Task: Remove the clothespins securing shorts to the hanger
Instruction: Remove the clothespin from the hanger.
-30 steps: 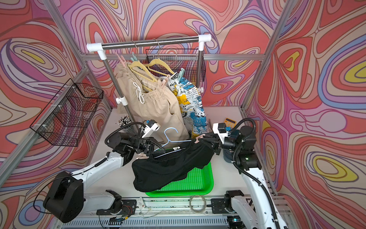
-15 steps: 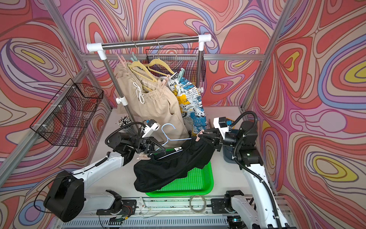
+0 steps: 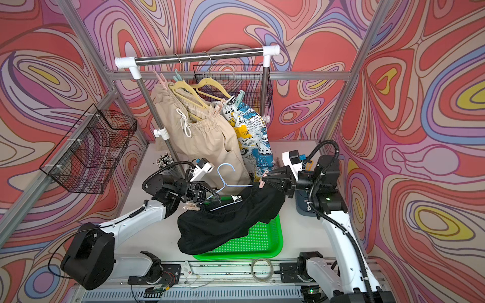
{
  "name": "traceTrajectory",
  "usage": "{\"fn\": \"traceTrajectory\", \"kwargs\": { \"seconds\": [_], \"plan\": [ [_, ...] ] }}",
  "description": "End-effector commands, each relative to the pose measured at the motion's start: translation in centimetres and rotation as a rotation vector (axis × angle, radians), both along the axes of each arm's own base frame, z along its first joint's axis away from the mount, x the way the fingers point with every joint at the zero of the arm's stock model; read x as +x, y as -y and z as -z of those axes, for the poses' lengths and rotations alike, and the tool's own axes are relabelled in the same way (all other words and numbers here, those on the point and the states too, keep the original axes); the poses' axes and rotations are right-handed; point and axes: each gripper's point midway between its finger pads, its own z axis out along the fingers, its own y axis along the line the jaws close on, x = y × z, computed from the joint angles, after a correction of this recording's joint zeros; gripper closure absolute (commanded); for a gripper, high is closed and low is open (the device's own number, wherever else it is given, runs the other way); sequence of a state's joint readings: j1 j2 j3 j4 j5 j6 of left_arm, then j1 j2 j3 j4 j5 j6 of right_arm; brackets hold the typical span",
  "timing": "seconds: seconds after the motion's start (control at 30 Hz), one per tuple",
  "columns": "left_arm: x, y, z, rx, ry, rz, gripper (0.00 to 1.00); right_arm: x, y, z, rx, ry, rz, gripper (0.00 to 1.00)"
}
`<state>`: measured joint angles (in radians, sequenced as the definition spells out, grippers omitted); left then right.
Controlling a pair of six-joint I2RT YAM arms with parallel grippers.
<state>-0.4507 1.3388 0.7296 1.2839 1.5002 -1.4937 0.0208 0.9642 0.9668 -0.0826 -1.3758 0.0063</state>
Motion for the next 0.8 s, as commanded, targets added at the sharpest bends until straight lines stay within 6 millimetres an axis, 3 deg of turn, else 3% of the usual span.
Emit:
{"fn": "traceTrajectory", "kwargs": {
  "seconds": [0.0, 0.17, 0.37, 0.5, 0.77],
  "plan": [
    [-0.1, -0.2, -1.1, -0.039, 0.08, -0.004, 1.0, -0.3, 0.1, -1.5, -0.004, 0.034, 0.012, 1.0],
    [-0.3, -0.3, -1.1, -0.041, 0.086, -0.004, 1.0, 0.3, 0.3, -1.9, -0.024, 0.044, 0.065, 1.0],
    [-0.3, -0.3, -1.1, -0.042, 0.087, -0.004, 1.0, 3.5, 1.7, -1.9, -0.057, 0.017, 0.29, 1.0],
    [-0.4, -0.3, -1.2, -0.042, 0.089, -0.003, 1.0, 6.1, 4.0, -1.8, -0.085, -0.013, 0.525, 1.0],
    [-0.4, -0.3, -1.1, -0.039, 0.088, -0.001, 1.0, 8.5, 9.8, -0.4, -0.113, -0.077, 0.955, 1.0]
  ]
}}
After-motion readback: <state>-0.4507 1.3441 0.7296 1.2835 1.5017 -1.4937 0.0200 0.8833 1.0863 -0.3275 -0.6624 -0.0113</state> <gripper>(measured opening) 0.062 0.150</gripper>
